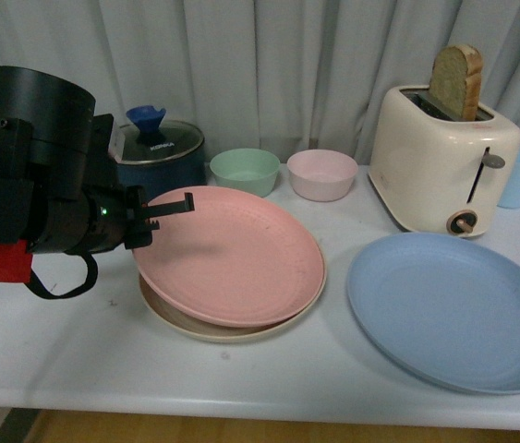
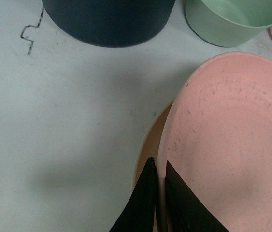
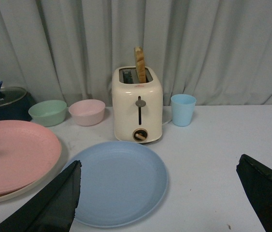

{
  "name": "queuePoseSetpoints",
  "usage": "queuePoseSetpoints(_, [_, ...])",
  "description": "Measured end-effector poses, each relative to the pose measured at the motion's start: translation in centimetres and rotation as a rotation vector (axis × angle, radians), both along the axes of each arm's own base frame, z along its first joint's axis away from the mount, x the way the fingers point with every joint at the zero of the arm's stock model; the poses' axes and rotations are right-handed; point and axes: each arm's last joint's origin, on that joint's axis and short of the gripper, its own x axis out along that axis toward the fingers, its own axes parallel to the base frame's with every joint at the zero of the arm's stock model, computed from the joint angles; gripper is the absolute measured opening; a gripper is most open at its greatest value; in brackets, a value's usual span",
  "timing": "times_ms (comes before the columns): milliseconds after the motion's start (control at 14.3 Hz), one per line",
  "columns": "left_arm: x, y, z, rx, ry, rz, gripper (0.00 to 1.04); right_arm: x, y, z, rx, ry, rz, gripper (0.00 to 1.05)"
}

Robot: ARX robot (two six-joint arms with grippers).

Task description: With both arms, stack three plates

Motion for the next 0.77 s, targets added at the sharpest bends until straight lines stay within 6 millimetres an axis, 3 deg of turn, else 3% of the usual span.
queuePoseSetpoints(210, [-0.3,0.5,1.3,-0.186,-0.009,0.016,0.44,0.0,0.0,0.0,0.000,0.000,0.000,0.98])
queuePoseSetpoints(280, [-1.4,0.7,3.8,-0.237,-0.111,0.012,0.58,0.0,0.0,0.0,0.000,0.000,0.000,0.98])
queuePoseSetpoints(419, [-3.5,1.4,8.2,-0.272,-0.262,0.003,0.77,0.0,0.0,0.0,0.000,0.000,0.000,0.98])
queuePoseSetpoints(559, [-7.9,2.7,11.8,-0.222,-0.413,0.018,0.99,0.0,0.0,0.0,0.000,0.000,0.000,0.98])
queuePoseSetpoints(629, [-10.1,3.8,12.1,-0.119,-0.538,0.057,0.89,0.0,0.0,0.0,0.000,0.000,0.000,0.98])
queuePoseSetpoints(769, [-14.5,5.7,11.8,0.061,-0.624,0.058,0.69,0.0,0.0,0.0,0.000,0.000,0.000,0.98])
